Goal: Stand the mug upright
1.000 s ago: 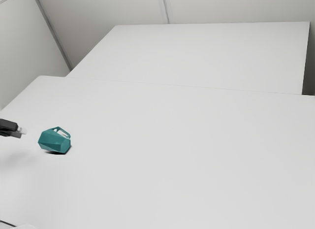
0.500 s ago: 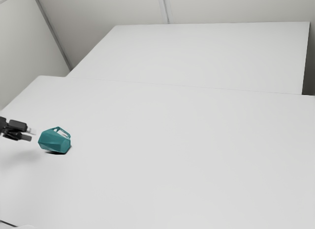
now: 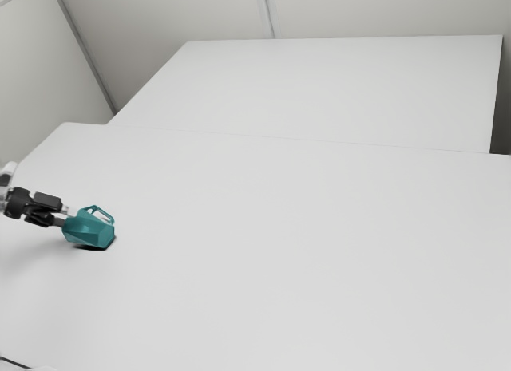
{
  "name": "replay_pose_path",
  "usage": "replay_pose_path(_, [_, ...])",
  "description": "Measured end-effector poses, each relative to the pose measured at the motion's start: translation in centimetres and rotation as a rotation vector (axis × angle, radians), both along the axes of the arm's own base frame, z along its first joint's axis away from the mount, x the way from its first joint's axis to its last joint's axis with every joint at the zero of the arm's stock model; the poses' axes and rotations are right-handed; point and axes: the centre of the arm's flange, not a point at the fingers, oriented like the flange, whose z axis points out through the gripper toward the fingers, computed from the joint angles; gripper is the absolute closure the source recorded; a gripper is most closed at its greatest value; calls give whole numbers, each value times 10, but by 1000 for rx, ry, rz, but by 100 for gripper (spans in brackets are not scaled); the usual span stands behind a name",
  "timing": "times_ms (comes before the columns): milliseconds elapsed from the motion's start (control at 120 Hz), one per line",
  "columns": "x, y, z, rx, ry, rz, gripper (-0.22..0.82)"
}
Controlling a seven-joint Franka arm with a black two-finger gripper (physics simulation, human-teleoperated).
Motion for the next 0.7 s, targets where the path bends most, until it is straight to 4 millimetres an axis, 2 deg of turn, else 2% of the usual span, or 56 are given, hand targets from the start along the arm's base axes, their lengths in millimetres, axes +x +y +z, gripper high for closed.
replay_pose_path(408, [12,-14,-8,-18,14,-17,4])
replay_pose_path(700, [14,-16,-7,-22,16,-20,31])
